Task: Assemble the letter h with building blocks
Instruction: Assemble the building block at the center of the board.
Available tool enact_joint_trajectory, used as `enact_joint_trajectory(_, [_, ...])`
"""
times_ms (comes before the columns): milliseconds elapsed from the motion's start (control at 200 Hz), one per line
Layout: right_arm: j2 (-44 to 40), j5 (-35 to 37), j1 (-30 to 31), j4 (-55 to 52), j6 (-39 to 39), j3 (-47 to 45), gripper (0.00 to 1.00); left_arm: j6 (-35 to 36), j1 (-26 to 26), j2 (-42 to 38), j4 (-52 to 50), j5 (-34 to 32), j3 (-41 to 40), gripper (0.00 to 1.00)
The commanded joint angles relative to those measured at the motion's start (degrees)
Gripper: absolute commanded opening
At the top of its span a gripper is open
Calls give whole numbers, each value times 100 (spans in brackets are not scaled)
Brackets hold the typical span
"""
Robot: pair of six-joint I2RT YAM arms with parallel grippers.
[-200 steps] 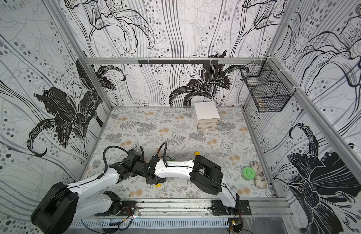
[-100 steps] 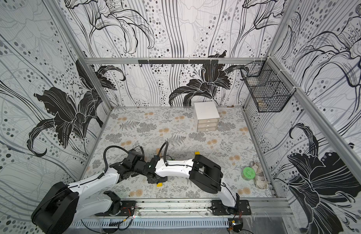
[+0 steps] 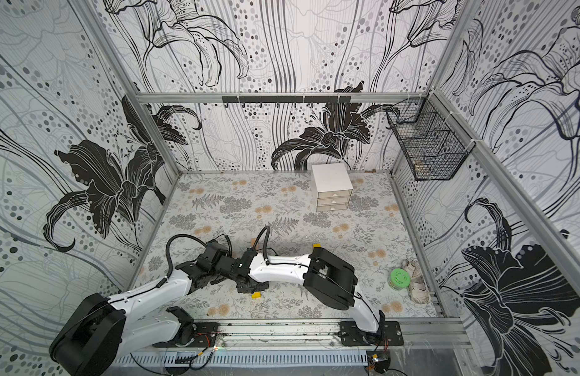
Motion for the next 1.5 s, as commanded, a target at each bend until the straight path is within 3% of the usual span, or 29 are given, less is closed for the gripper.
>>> enact_joint_trajectory(0, [214, 46, -90, -61, -106, 70, 34, 112, 30, -122, -10, -58, 105, 13])
enact_joint_trajectory(716, [195, 71, -218, 31, -72, -61, 35, 143, 32, -37, -80, -19, 246, 13])
enact_joint_trajectory(1066, [-105, 107, -209, 137, -65, -286, 46, 174, 29, -67, -89, -36, 197, 13])
enact_joint_trajectory(1492, [66, 124, -207, 49, -149, -19, 35, 169, 31, -158, -106, -58, 134, 13])
